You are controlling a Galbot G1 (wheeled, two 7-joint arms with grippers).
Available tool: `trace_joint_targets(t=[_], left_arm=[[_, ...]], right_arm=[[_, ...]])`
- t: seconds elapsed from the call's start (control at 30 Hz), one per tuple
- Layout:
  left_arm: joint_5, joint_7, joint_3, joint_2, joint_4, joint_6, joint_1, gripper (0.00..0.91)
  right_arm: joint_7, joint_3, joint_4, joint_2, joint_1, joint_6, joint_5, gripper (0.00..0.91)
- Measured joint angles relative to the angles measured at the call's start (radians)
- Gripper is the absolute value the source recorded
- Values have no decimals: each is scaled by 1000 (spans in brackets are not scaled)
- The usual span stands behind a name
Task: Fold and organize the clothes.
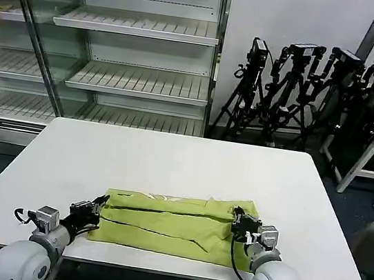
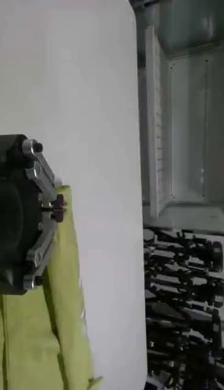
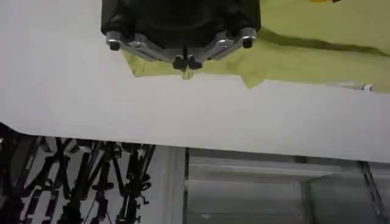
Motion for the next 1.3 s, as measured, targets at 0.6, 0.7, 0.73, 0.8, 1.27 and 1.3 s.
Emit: trace_joint_targets(t=[0.6, 0.7, 0.73, 0.8, 1.27, 1.3], left_arm=[[4, 2, -13, 5, 6, 8, 5, 20], [4, 3, -15, 5, 4, 11, 10, 20], [6, 3, -15, 4, 1, 12, 13, 20], [8, 4, -15, 2, -3, 13, 17, 20], [13, -5, -42, -10, -56, 19, 32, 907], [8, -11, -42, -13, -60, 19, 32, 907]], right_arm=[[2, 7, 18, -4, -17, -4, -10, 0], [1, 6, 20, -4, -20, -4, -15, 0], [-1, 6, 21, -4, -22, -4, -17, 0], [-3, 7, 26, -4, -26, -5, -23, 907], [-13, 48, 66, -20, -61, -12, -38, 907], [-16, 55, 73, -22, -66, -10, -41, 907]])
